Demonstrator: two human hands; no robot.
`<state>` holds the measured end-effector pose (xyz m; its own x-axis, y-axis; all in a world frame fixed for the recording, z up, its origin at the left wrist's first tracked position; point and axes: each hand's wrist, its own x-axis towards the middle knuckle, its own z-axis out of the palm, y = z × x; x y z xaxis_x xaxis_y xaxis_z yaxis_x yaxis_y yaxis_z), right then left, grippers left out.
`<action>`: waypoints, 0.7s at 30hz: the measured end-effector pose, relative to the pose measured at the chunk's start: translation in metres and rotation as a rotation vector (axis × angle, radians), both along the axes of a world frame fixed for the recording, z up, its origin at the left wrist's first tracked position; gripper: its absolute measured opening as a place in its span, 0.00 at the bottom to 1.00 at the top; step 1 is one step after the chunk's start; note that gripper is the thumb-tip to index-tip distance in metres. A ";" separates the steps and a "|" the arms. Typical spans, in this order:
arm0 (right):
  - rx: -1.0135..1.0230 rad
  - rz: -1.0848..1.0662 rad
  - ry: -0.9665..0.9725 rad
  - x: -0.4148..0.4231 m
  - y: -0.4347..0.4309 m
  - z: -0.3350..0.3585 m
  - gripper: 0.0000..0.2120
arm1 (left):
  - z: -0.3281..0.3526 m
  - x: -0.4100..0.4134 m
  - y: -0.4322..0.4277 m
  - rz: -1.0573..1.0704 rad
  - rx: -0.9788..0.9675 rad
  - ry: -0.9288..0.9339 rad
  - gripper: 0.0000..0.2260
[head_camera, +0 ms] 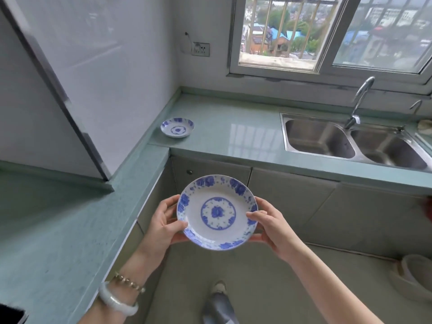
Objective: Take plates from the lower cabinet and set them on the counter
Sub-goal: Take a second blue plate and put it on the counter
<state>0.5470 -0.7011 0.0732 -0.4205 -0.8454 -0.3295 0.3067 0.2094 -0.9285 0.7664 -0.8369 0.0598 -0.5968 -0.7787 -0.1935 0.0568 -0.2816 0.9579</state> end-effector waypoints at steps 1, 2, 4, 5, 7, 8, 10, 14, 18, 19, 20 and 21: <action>-0.005 0.000 0.003 -0.013 -0.019 -0.002 0.20 | -0.003 -0.013 -0.019 0.001 -0.005 0.003 0.26; -0.004 -0.001 0.005 -0.027 -0.039 -0.003 0.20 | -0.005 -0.027 -0.039 0.001 -0.010 0.002 0.27; -0.005 0.002 -0.001 -0.053 -0.076 -0.003 0.20 | -0.004 -0.054 -0.075 0.008 -0.014 -0.008 0.27; -0.012 0.006 -0.007 -0.065 -0.094 -0.003 0.21 | -0.004 -0.066 -0.093 0.010 -0.017 -0.012 0.28; -0.016 0.017 -0.006 -0.090 -0.127 0.000 0.21 | -0.001 -0.091 -0.127 0.012 -0.017 -0.017 0.28; -0.015 0.019 -0.006 -0.100 -0.141 0.001 0.21 | 0.002 -0.101 -0.140 0.015 -0.015 -0.018 0.28; -0.007 0.020 -0.010 -0.121 -0.169 0.001 0.20 | 0.005 -0.122 -0.166 0.022 -0.012 -0.013 0.28; 0.035 0.008 -0.026 -0.156 -0.218 -0.001 0.19 | 0.001 -0.156 -0.208 0.062 0.010 -0.016 0.25; 0.078 -0.028 -0.020 -0.185 -0.259 -0.009 0.21 | -0.008 -0.190 -0.247 0.073 0.042 -0.057 0.26; 0.090 -0.039 -0.020 -0.193 -0.269 -0.012 0.22 | -0.012 -0.199 -0.258 0.064 0.038 -0.064 0.27; 0.103 -0.047 -0.017 -0.200 -0.279 -0.015 0.22 | -0.016 -0.208 -0.268 0.055 0.028 -0.074 0.26; 0.114 -0.050 -0.010 -0.207 -0.288 -0.017 0.22 | -0.020 -0.216 -0.278 0.043 0.019 -0.079 0.26</action>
<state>0.3396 -0.9895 0.0560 -0.4573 -0.7804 -0.4263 0.3283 0.2974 -0.8965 0.5499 -1.1150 0.0398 -0.5448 -0.7993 -0.2538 -0.0064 -0.2987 0.9543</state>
